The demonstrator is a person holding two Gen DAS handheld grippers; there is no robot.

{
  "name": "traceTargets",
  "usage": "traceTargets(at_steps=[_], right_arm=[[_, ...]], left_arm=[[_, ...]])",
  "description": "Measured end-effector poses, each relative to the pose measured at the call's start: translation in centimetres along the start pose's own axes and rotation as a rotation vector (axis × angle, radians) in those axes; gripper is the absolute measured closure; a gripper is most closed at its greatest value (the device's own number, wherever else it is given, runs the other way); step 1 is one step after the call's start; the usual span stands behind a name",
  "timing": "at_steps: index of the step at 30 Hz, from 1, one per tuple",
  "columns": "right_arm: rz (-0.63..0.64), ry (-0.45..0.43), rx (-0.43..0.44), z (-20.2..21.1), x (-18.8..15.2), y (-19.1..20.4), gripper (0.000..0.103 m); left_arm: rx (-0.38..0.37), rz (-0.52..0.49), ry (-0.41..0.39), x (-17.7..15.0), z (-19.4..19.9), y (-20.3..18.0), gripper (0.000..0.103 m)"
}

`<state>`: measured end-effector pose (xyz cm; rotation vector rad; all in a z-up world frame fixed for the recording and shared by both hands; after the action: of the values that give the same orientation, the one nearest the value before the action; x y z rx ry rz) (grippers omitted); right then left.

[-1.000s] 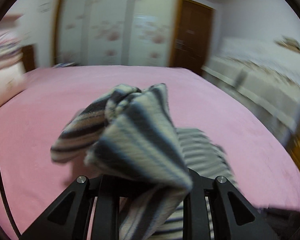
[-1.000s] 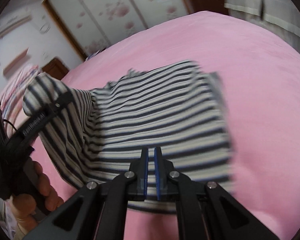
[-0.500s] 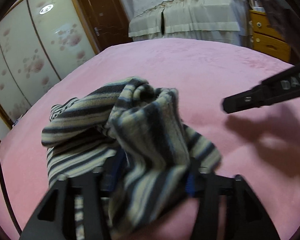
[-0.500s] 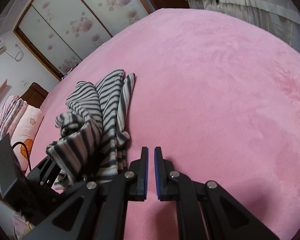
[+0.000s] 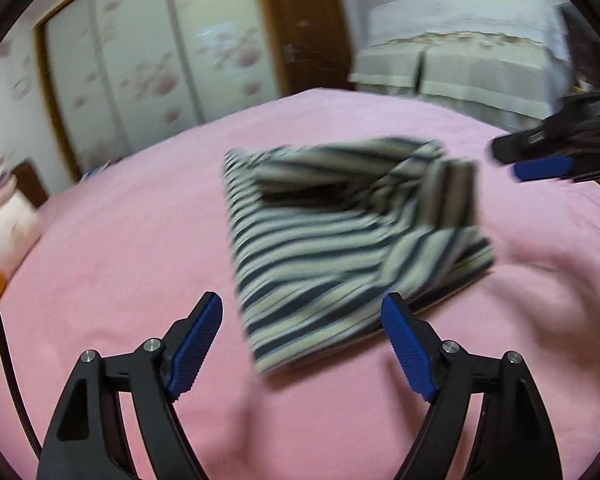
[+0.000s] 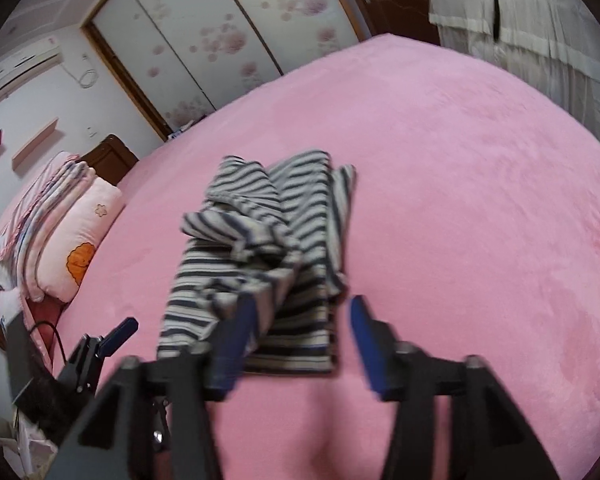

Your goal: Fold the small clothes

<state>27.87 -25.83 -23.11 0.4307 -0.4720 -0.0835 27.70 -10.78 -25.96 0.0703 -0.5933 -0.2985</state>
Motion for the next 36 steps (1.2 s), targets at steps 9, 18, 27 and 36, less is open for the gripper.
traceTargets(at_steps=[9,18,27,36], right_arm=[[0.067,0.093,-0.057,-3.7,0.2,4.0,0.046],[-0.026,0.132,-0.023,-5.5,0.8,2.9,0.084],[-0.305,0.178,0.189,-7.7,-2.2,-3.0,0.085],[-0.138,0.111,-0.03,-3.8,-2.3,-2.2,0.063]], left_arm=[[0.003,0.021,0.021,0.0,-2.4,1.3,0.022],[-0.076,0.097,0.092,0.2,-3.4,1.5,0.091],[-0.189,0.336,0.122,-1.2,-3.9,5.9,0.099],[-0.24,0.407,0.12,-1.1,-2.7,8.3,0.088]])
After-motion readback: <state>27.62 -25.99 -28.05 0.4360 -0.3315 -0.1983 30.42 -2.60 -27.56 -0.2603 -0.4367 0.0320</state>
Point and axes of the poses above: each gripper's, at about its wrist camera, not at the fingertips, and z roughly against the way its jaws point, y to its left, x to its top, the point moved 10 cm from there along -z, roughly the way its jaws point, and after that the axes turned 15 degrees about y, right-handed, at the moved point
